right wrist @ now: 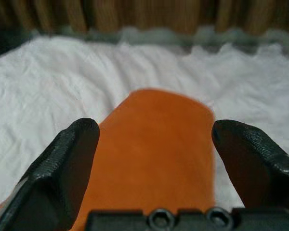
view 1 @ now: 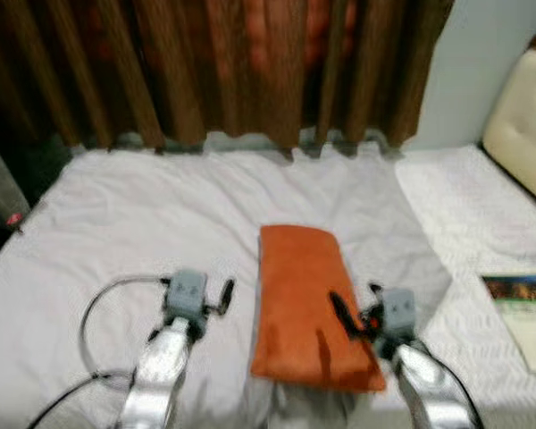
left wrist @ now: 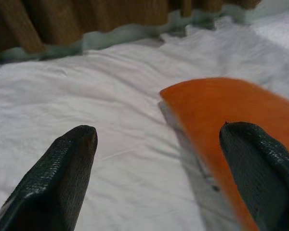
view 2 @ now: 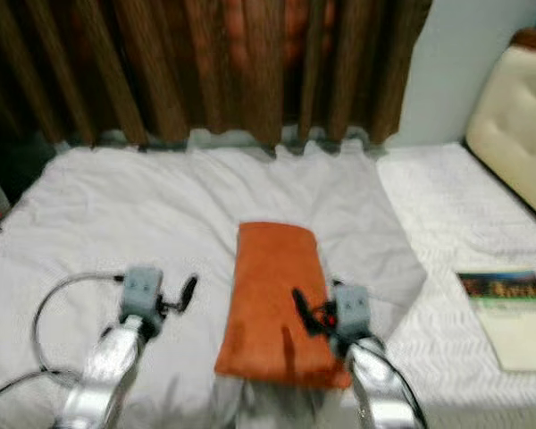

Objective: Clean up the room

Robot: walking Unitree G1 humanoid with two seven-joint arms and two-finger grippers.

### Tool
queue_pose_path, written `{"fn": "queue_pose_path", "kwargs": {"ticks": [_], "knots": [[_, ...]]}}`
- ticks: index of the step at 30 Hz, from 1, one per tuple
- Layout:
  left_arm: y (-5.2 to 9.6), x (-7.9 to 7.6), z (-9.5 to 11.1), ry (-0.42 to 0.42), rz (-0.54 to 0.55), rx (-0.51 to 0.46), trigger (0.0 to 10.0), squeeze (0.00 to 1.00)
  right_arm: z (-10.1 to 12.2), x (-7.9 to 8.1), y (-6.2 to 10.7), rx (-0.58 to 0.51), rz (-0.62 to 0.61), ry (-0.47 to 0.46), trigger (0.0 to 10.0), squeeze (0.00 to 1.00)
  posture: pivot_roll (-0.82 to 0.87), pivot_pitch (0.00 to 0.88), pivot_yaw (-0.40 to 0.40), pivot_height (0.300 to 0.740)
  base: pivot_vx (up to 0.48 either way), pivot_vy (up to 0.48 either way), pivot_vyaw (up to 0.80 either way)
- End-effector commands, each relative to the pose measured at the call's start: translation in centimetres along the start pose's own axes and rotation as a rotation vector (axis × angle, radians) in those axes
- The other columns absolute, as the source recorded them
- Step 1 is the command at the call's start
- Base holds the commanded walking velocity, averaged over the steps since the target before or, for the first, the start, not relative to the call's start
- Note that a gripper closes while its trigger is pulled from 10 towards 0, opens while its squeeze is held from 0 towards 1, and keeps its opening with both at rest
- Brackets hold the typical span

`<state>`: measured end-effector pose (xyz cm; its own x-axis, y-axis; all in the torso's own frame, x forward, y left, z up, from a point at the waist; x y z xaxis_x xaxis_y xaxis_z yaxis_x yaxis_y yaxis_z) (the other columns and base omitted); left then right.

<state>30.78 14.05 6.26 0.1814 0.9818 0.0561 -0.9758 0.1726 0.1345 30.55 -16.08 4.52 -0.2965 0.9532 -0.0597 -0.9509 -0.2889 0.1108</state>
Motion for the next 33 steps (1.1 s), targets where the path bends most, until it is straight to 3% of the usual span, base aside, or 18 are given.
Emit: {"fn": "queue_pose_path", "kwargs": {"ticks": [1, 6, 11, 25, 31, 33], "knots": [[-0.2, -1.1, 0.5, 0.003, -0.033, -0.022, 10.0, 0.0, -0.2, -0.9, 0.5, 0.01, -0.021, 0.011, 10.0, 0.0, 0.03, 0.0, 0.013, 0.74, 0.48, 0.0, 0.0], [-0.2, -1.1, -0.4, 0.004, -0.023, 0.03, 10.0, 0.0, -0.3, -0.9, 0.5, 0.015, -0.019, 0.012, 10.0, 0.0, 0.02, 0.0, 0.013, 0.74, 0.288, 0.0, 0.0], [-0.2, -0.9, -0.3, 0.015, -0.015, 0.02, 10.0, 0.0, -0.4, -0.8, 0.6, 0.017, -0.017, 0.012, 10.0, 0.0, 0.02, 0.0, 0.013, 0.74, 0.0, 0.0, 0.0], [-0.2, -1.4, 0.0, -0.011, -0.036, 0.005, 10.0, 0.0, -0.6, -0.6, 0.8, 0.021, -0.01, 0.012, 10.0, 0.0, 0.02, 0.0, 0.015, 0.74, 0.335, -0.34, 0.0], [-0.2, -1.2, -0.7, 0.015, -0.022, 0.045, 10.0, 0.0, -0.6, -0.5, 0.9, 0.025, -0.004, 0.011, 10.0, 0.0, 0.02, 0.001, 0.015, 0.74, 0.244, -0.2, 0.0], [-0.4, -0.7, -1.1, 0.01, -0.007, 0.074, 10.0, 0.0, -0.8, -0.5, 0.7, 0.041, -0.014, -0.036, 10.0, 0.0, 0.02, 0.011, 0.014, 0.74, 0.0, 0.0, 0.0]]}}
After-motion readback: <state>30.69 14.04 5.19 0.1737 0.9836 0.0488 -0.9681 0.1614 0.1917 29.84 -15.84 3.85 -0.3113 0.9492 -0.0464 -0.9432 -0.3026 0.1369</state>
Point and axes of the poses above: a point about 5 cm out from each wrist's last joint towards the gripper, its own y axis pointing back from the gripper into the wrist, its own z axis along the axis of the wrist's last joint, x = y × z, the point moved 2 cm from there along -y, pointing out of the wrist towards the gripper, and after that the axes turned 3 degrees about y, right-handed, at the moved point
